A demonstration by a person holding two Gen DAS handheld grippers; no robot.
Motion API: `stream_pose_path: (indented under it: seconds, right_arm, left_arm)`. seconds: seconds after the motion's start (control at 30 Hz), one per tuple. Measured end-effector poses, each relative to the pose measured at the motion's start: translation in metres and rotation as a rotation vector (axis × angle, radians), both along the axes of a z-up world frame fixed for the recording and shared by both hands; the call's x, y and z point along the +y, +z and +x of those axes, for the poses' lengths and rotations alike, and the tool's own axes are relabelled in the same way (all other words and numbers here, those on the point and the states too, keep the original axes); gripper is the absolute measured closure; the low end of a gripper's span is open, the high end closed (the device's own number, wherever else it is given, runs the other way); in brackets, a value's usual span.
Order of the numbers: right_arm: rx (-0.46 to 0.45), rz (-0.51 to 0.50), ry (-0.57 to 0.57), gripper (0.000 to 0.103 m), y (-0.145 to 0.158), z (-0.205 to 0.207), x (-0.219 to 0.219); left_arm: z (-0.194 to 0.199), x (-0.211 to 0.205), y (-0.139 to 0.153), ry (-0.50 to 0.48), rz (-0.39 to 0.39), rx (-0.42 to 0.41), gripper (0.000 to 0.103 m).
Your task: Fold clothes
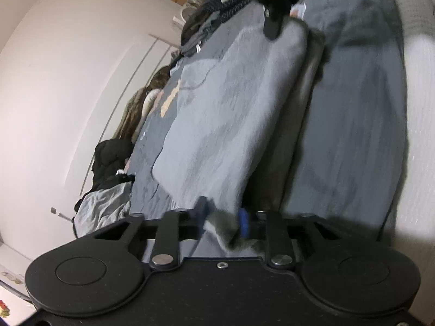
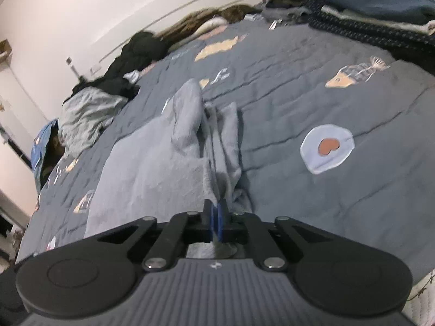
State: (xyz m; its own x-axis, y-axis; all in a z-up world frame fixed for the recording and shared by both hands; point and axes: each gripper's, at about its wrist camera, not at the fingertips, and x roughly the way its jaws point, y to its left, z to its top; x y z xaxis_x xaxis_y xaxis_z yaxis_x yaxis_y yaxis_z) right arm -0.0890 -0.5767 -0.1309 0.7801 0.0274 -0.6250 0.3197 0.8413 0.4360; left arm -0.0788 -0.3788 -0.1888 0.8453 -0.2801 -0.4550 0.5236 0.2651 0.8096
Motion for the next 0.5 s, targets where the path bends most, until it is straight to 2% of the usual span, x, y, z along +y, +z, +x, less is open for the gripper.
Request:
stream_pose_path:
  seconds: [0.1,0.27,0.37,0.5]
  right_arm:
    - [0.006,-0.012,-0.005,0.101,-0.001,0.001,0.0]
    - [0.016,-0.032,-0.013,0.101,-0.002,0.002,-0.001]
    - [0.03,-0.04,0.0,0.101,0.0,0.0,0.001]
    - [0.039,-0.056,0.014,0.101,0.002,-0.003,0.003]
  left_arm:
    - [0.001,0.008,0.004,0.044,0.048,0.02,0.086]
    - [-0.011,0.018,0.001,0.024,0.107,0.036,0.086]
    - [-0.015,0.016,-0.002,-0.017,0.086,0.006,0.083]
    - [-0.007,0.006,-0.016,-0.037,0.12,-0.044,0.079]
